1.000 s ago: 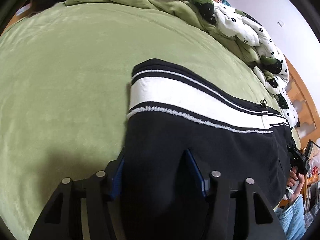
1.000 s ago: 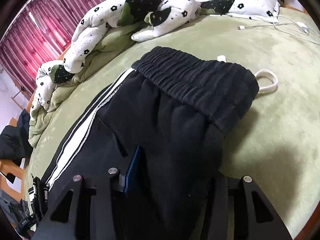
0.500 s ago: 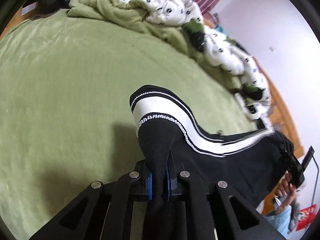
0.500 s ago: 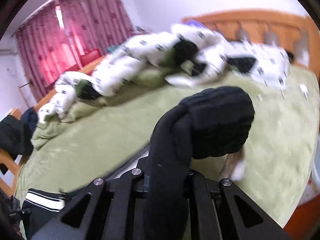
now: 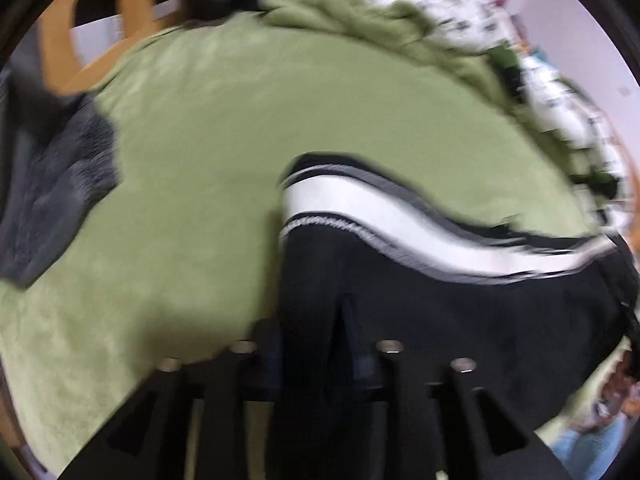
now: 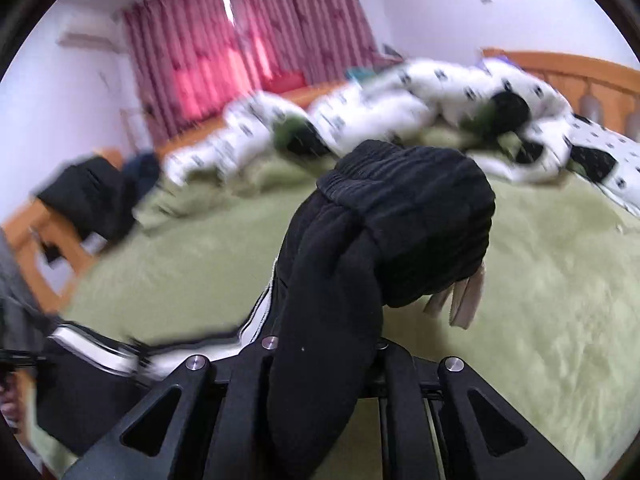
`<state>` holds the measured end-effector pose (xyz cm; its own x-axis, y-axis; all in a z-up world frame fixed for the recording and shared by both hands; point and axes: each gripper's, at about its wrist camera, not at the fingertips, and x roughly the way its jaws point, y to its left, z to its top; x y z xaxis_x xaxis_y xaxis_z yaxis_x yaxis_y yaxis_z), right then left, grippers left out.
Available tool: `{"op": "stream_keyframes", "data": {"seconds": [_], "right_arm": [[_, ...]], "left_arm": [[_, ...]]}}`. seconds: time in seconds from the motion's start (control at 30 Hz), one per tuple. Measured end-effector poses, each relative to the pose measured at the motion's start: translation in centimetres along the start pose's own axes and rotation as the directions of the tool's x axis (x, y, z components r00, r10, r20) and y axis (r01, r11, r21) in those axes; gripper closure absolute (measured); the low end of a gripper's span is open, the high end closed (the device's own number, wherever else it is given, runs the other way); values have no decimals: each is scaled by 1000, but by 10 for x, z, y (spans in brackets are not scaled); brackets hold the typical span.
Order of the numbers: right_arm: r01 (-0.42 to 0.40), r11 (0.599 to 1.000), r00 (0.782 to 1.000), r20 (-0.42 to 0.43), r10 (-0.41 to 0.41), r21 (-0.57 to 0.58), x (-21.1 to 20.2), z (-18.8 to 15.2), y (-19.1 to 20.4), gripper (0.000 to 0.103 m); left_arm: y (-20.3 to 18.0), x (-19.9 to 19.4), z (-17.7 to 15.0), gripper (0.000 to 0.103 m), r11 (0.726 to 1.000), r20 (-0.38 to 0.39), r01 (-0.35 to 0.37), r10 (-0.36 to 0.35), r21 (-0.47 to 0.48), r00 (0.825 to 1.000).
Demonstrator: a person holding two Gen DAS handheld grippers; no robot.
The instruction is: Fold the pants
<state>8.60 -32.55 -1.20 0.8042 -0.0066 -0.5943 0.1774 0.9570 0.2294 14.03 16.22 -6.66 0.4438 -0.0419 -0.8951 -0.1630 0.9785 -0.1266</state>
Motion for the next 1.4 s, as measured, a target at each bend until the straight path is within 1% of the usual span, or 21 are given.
{"op": "stream_keyframes", "data": {"seconds": [0.07,0.13,0.2,0.27,0.33,0.4,0.43,0.5,0.53,0.63,0.7,0.77,0.93,1.0,1.07,1.1,1.13,1.17,1.23,1.33,1.4], "right_arm": [[68,996,995,-73,-64,57,25,-23,-21,90],[110,985,989,-118,-94,132,37,-39,-49,89],[32,973,988,-157,4,227,42,-52,-78,91],[-23,970,984,-167,65,242,37,-54,-87,90],[-5,981,979,-199,44,192,32,-56,-79,84],[27,994,975,-223,-3,106,23,-61,-68,75],[42,996,974,-226,-23,80,21,-65,-68,69],[76,996,974,-220,-62,55,12,-72,-66,66],[72,995,975,-217,-56,69,7,-76,-70,66],[58,984,982,-188,-26,167,-11,-79,-88,63],[39,971,987,-160,-1,235,-21,-76,-100,56],[22,962,987,-157,22,274,-21,-71,-110,54],[60,920,986,-166,5,386,6,-57,-134,39],[35,883,985,-165,49,467,24,-56,-145,36],[37,868,976,-205,76,495,47,-54,-149,29],[49,862,969,-234,82,504,57,-53,-149,31],[59,857,966,-246,81,511,64,-52,-149,43],[59,863,972,-225,65,502,64,-48,-147,47],[46,914,978,-205,41,404,61,-31,-136,52],[-23,988,1000,-9,25,155,29,-2,-112,53],[-43,998,997,71,39,55,16,0,-103,52]], "left_arm": [[3,9,-13,72,995,16,-93,93,34,996],[0,10,-23,64,988,30,-137,135,75,990],[-2,1,-34,63,979,68,-175,169,103,983],[-7,-12,-49,63,972,104,-198,186,123,977],[-11,-27,-67,58,975,133,-163,144,148,981],[-14,-38,-82,44,984,157,-128,108,126,982],[-11,-40,-90,42,991,162,-91,74,100,984],[-5,-27,-111,39,998,92,17,-22,63,995],[-5,-13,-121,37,999,40,17,-19,49,999],[-5,-13,-136,36,999,98,2,-6,44,995],[-4,-17,-136,36,999,81,7,-9,34,997],[1,-18,-134,36,999,61,31,-31,-9,998],[10,-16,-131,36,996,18,58,-57,-71,998],[8,-16,-134,36,995,14,46,-45,-85,999],[2,-18,-141,36,996,13,26,-25,-86,1000],[-1,-17,-142,36,996,11,14,-13,-85,1000],[-5,-18,-142,36,996,7,-1,2,-84,1000],[-6,-18,-141,36,997,4,-10,10,-81,1000],[-10,-20,-139,36,997,2,-23,24,-72,1000],[-12,-22,-137,36,998,7,-37,38,-54,999],[-12,-22,-137,36,998,13,-37,38,-54,999]]}}
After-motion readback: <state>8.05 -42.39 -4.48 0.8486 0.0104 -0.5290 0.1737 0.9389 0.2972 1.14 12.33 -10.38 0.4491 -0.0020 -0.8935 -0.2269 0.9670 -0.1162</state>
